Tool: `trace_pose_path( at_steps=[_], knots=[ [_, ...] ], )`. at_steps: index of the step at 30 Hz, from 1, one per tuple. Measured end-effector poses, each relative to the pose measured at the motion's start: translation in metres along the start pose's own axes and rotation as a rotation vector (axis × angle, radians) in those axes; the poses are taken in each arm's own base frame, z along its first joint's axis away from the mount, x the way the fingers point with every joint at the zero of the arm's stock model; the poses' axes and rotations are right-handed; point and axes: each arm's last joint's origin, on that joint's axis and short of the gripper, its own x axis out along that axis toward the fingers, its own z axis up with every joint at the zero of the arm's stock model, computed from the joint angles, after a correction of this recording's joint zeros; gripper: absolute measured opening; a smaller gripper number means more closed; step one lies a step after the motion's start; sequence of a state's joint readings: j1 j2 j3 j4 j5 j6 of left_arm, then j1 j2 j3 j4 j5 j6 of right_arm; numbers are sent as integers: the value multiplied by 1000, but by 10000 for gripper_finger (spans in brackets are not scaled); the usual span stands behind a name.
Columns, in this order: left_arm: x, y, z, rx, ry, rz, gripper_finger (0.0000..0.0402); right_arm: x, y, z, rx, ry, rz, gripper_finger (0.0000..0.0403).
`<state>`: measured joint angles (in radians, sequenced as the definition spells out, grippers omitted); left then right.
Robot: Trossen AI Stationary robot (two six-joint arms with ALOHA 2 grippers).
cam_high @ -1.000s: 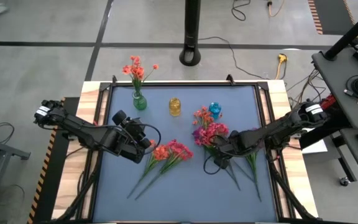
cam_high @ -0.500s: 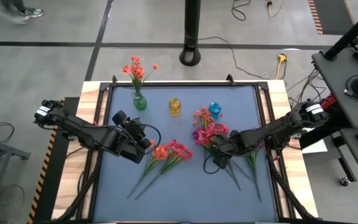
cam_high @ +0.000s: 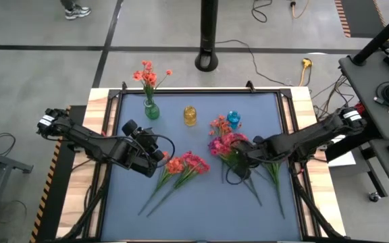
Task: Sort flowers into vase by color
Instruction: Put the top left pink flowers into the blue vase
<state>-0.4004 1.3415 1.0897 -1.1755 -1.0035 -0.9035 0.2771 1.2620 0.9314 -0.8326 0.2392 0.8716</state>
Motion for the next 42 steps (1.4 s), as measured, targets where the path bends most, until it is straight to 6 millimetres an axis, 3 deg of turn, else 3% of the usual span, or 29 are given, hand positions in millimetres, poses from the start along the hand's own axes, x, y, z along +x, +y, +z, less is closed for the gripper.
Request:
trace_pose_path(
  at_steps=[8,17,26,32,42],
  knots=[
    [-5,-5,-1,6,17,-62,159,-36,-13,5,4,-222,57,13],
    [-24,-26,0,109,-42,-263,159,-67,2,27,-133,-616,349,13],
    [-31,-48,15,273,-255,-427,159,-81,14,57,-265,-1095,424,13],
    [-28,-56,10,401,-338,-513,159,-78,6,76,-286,-1327,338,13],
    [-18,-24,-7,317,-365,-499,159,-46,-47,80,-120,-1503,208,13]
  ],
)
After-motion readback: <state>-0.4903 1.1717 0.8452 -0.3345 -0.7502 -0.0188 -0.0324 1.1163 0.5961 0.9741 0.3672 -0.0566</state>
